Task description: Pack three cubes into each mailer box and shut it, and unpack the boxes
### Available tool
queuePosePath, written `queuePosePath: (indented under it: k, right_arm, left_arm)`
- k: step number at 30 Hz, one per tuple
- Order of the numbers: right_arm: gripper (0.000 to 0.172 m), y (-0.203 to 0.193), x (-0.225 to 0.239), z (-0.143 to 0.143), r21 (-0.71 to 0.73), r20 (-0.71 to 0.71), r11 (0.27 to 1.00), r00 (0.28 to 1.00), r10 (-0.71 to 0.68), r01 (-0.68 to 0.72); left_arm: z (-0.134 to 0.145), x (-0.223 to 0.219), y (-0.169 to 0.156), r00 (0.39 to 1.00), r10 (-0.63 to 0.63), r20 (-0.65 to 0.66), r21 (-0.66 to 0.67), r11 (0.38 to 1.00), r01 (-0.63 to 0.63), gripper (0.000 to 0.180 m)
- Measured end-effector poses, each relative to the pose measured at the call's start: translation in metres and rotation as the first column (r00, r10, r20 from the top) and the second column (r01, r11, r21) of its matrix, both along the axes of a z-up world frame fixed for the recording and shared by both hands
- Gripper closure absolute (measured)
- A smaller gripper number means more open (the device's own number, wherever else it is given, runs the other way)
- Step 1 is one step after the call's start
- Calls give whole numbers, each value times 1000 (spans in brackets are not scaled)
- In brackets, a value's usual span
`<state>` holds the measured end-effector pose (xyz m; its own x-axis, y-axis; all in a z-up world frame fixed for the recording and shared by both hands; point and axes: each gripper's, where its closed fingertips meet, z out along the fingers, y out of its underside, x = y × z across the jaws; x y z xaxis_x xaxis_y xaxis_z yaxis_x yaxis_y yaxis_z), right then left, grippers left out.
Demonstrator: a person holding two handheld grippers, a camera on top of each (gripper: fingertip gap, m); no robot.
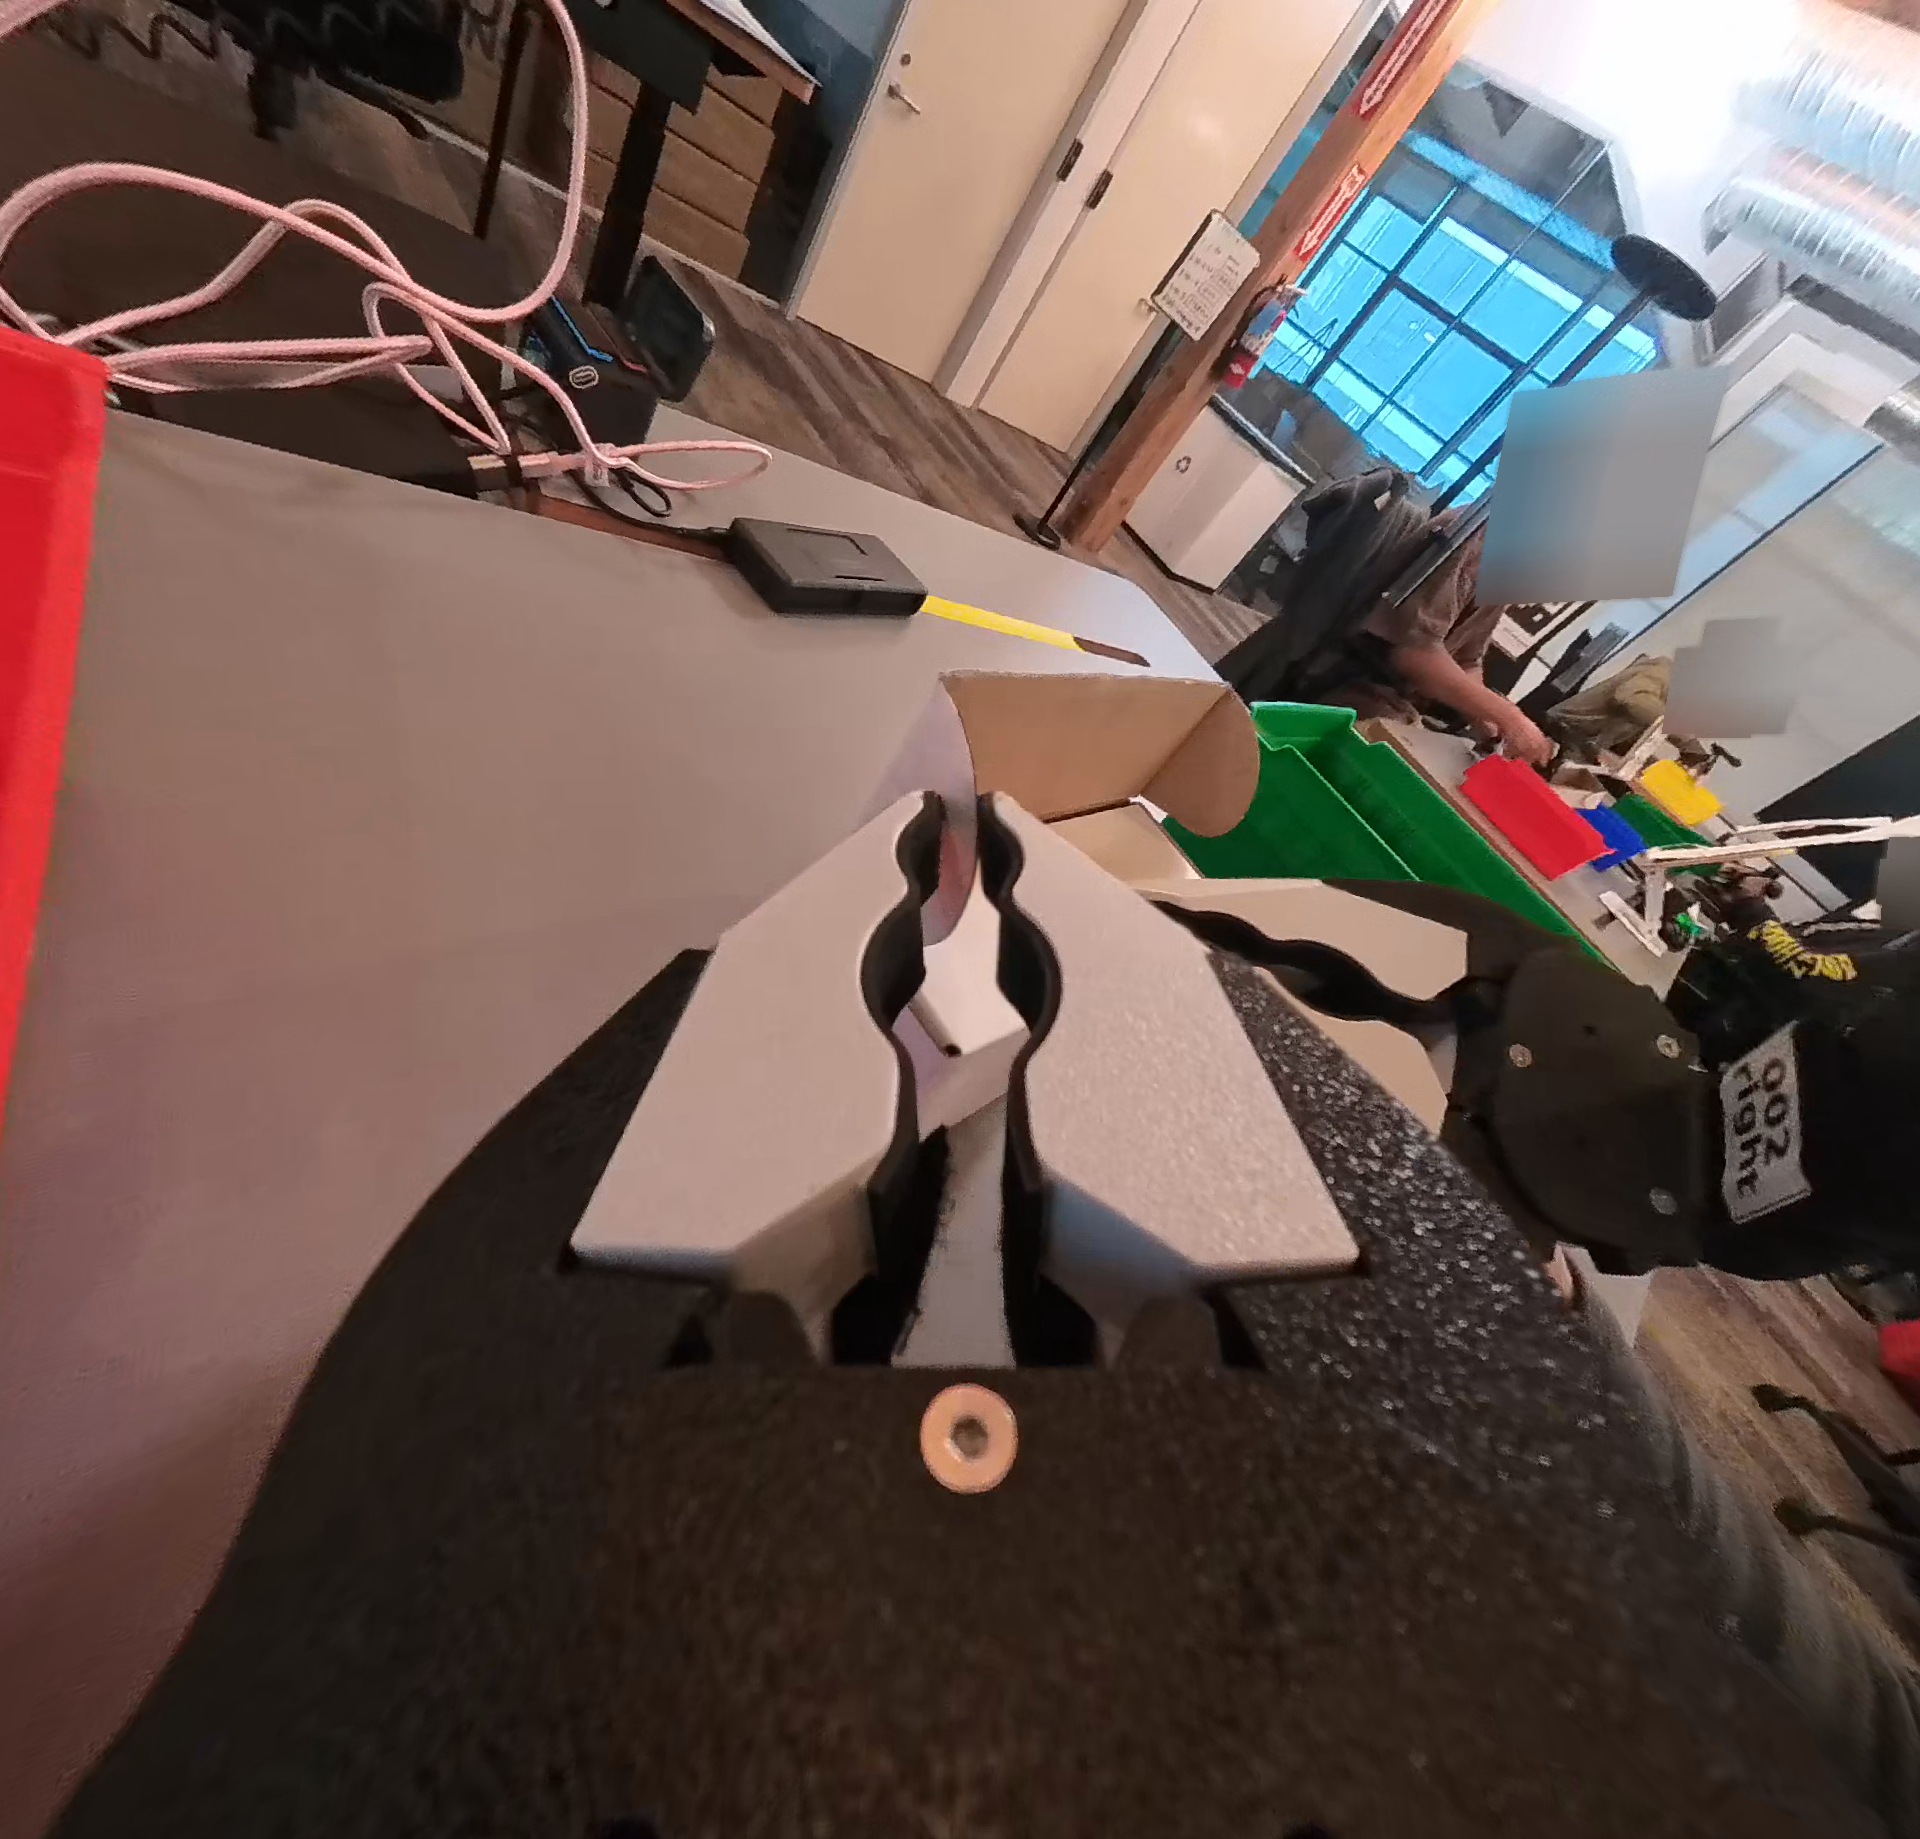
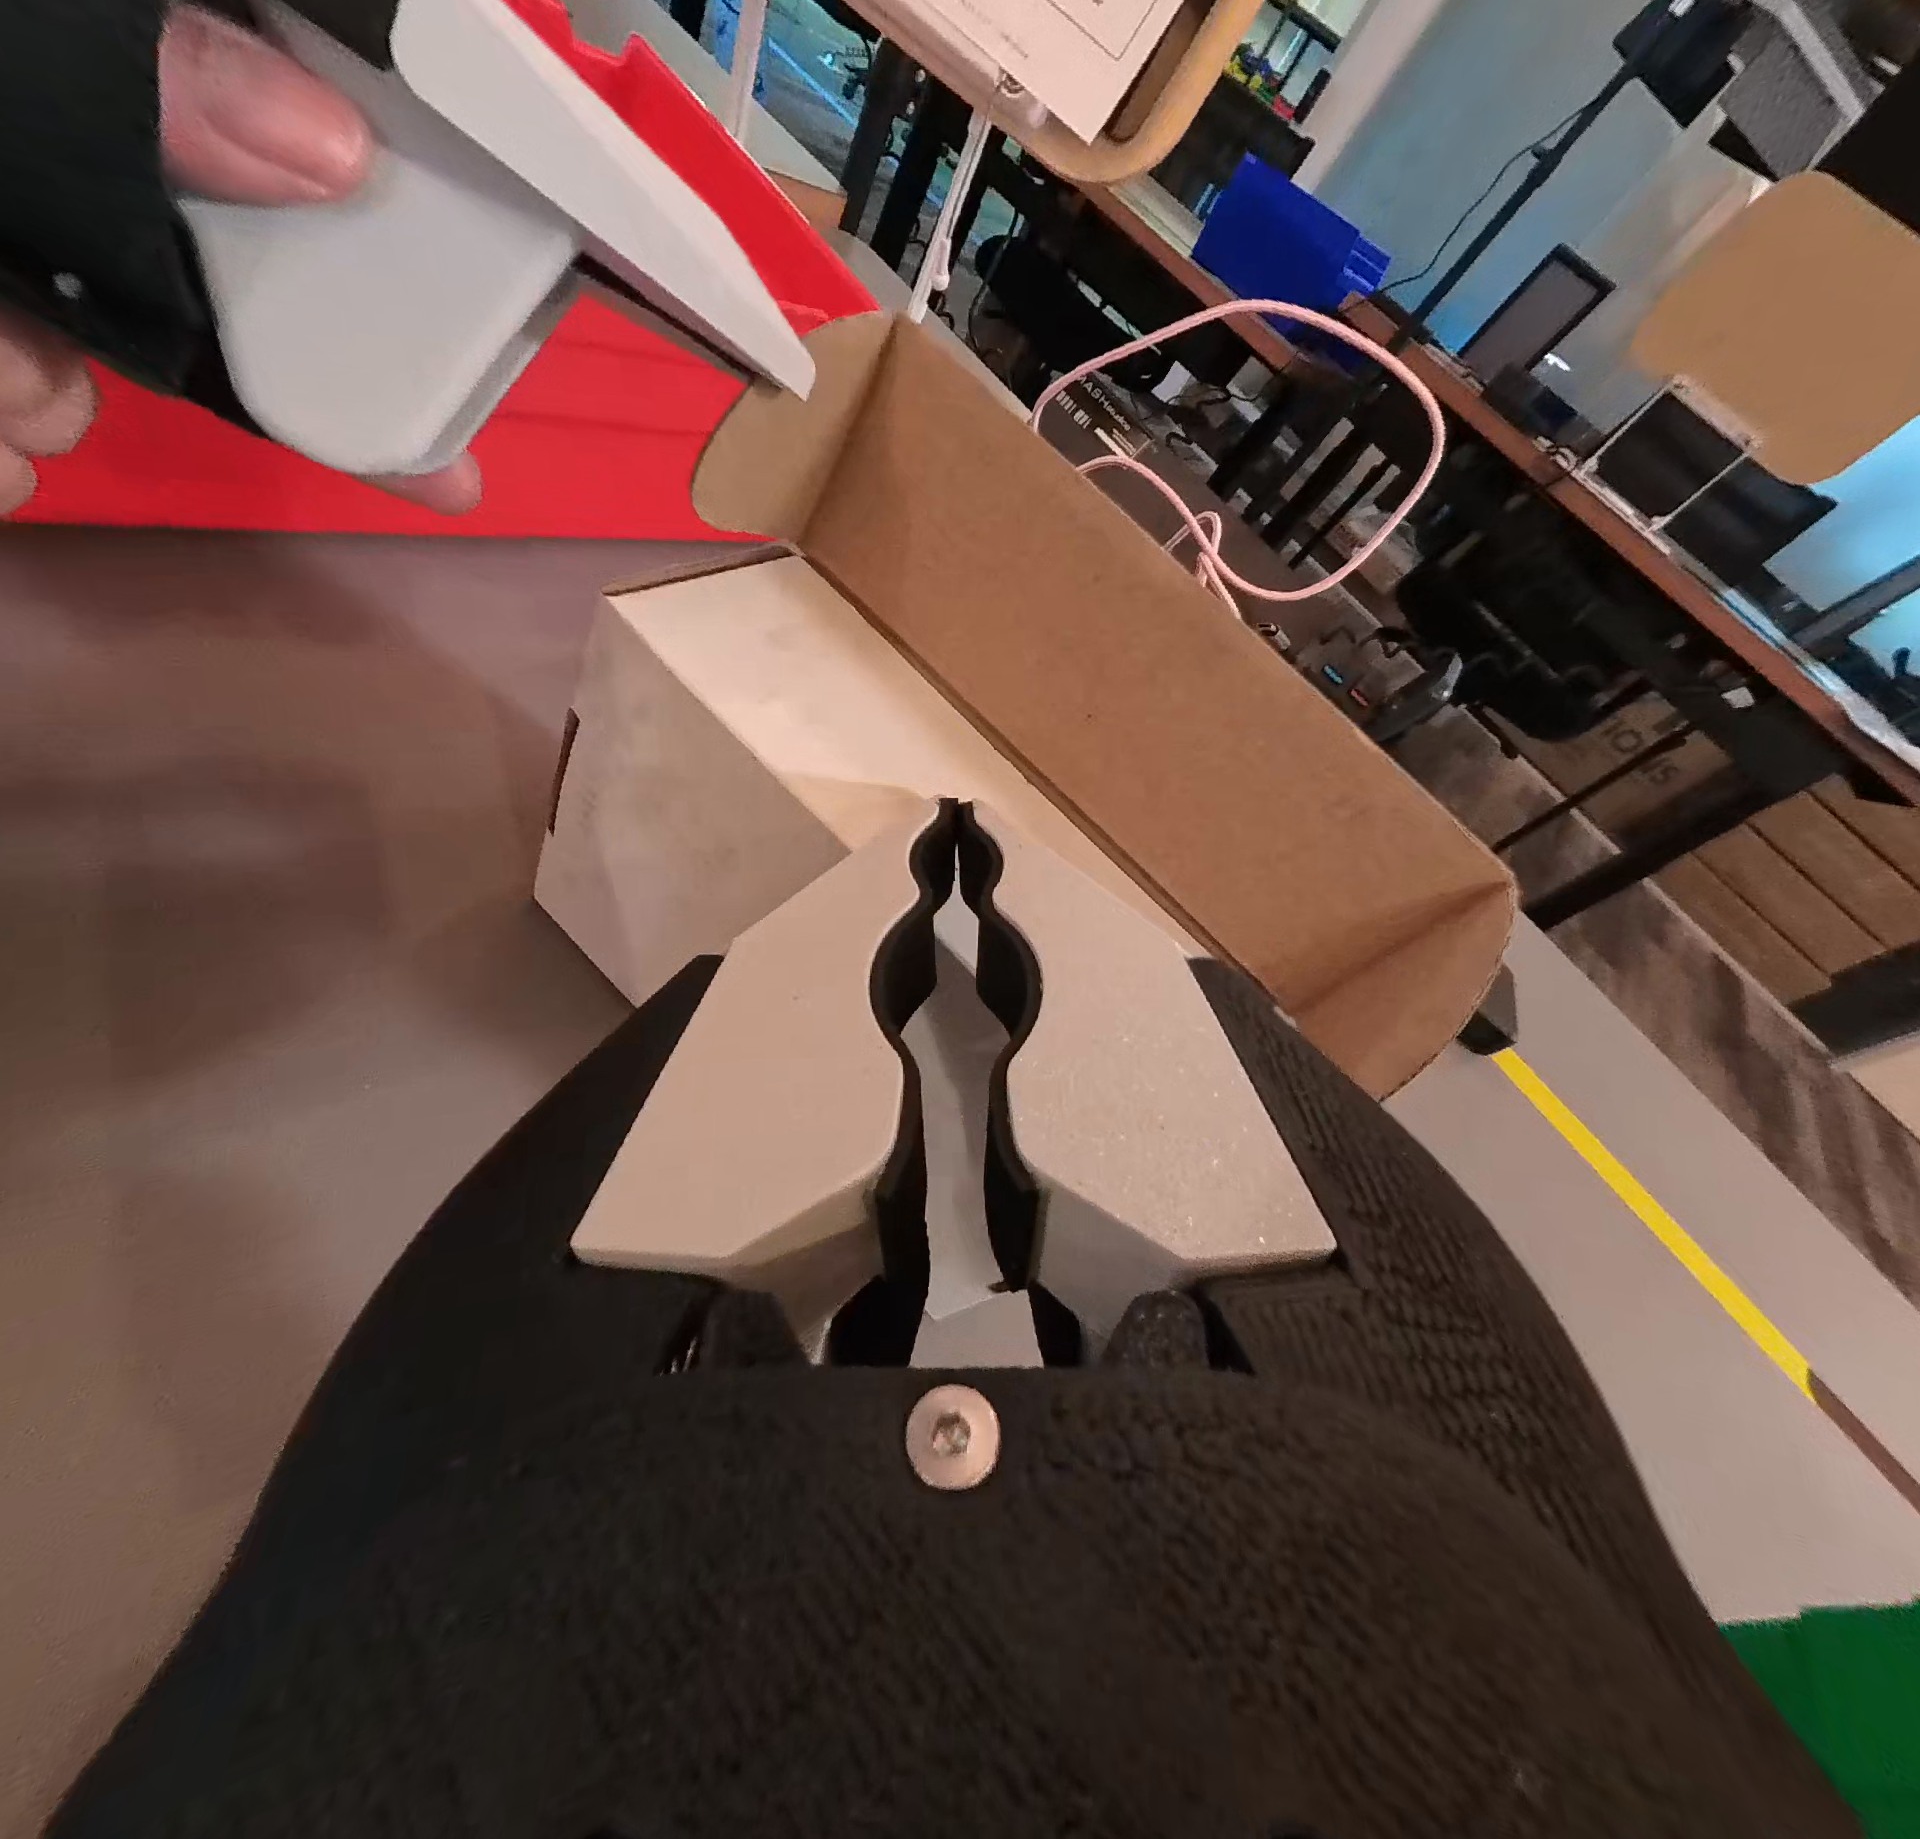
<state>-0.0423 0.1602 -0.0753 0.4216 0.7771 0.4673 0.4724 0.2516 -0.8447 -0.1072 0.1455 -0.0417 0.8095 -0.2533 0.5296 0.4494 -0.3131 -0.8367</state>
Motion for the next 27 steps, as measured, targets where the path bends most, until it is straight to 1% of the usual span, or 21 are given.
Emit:
queuePosePath:
  k: [2, 5, 10, 12, 13, 14, 15, 16, 17, 18, 19, 20, 21, 23, 24, 25, 27]
  right_arm:
    - [172, 1, 0, -1, -30, -19, 1000, 1000, 1, -1]
    - [172, 2, -1, -1, -62, -41, 998, 999, 6, -8]
    - [172, 2, -1, -1, -59, -43, 998, 999, 5, -8]
    - [172, 0, -1, 0, -42, -43, 999, 999, 15, -16]
    - [172, -5, -1, 4, -15, -51, 999, 998, 43, -44]
    - [172, -9, 2, 21, 49, -107, 998, 993, 56, -51]
    - [172, -14, 11, 46, 134, -188, 990, 980, 62, -37]
    - [172, -16, 27, 70, 200, -262, 980, 964, 49, 5]
    - [172, -13, 45, 87, 217, -317, 974, 948, 11, 61]
    - [172, -6, 61, 93, 187, -341, 977, 940, -33, 102]
    - [152, 4, 73, 90, 118, -338, 985, 938, -80, 127]
    - [143, 15, 82, 79, 26, -318, 990, 940, -122, 138]
    - [140, 24, 87, 67, -61, -295, 989, 944, -147, 135]
    - [140, 37, 89, 41, -238, -231, 964, 957, -173, 117]
    - [142, 39, 87, 32, -310, -213, 946, 962, -170, 99]
    - [145, 40, 85, 27, -358, -198, 930, 967, -161, 82]
    - [152, 43, 80, 22, -394, -164, 916, 975, -149, 74]
  left_arm:
    - [-1, 2, 1, 1000, 11, -16, 2, 1000, -11, 175]
    - [-2, 2, 0, 997, 33, -72, 7, 999, -32, 176]
    - [-10, 2, -4, 974, 81, -213, 10, 997, -81, 177]
    - [-11, 2, -5, 968, 90, -236, 12, 996, -90, 178]
    - [-11, 2, -6, 966, 90, -241, 13, 996, -89, 178]
    - [-11, 2, -6, 967, 90, -238, 15, 996, -89, 178]
    - [-11, 2, -6, 968, 90, -233, 17, 996, -89, 178]
    - [-11, 2, -7, 969, 90, -230, 20, 996, -87, 178]
    - [-11, 3, -7, 970, 88, -227, 24, 996, -85, 178]
    - [-11, 3, -8, 971, 88, -224, 29, 996, -83, 178]
    - [-10, 3, -9, 971, 87, -223, 34, 996, -82, 178]
    - [-11, 4, -10, 971, 87, -221, 39, 996, -80, 178]
    - [-11, 4, -10, 972, 86, -221, 41, 996, -79, 178]
    - [-13, 4, -10, 971, 87, -220, 42, 996, -80, 178]
    - [-15, 5, -9, 971, 88, -220, 42, 996, -81, 178]
    - [-16, 5, -9, 972, 88, -219, 43, 996, -80, 178]
    - [-16, 5, -9, 973, 84, -216, 43, 996, -76, 178]
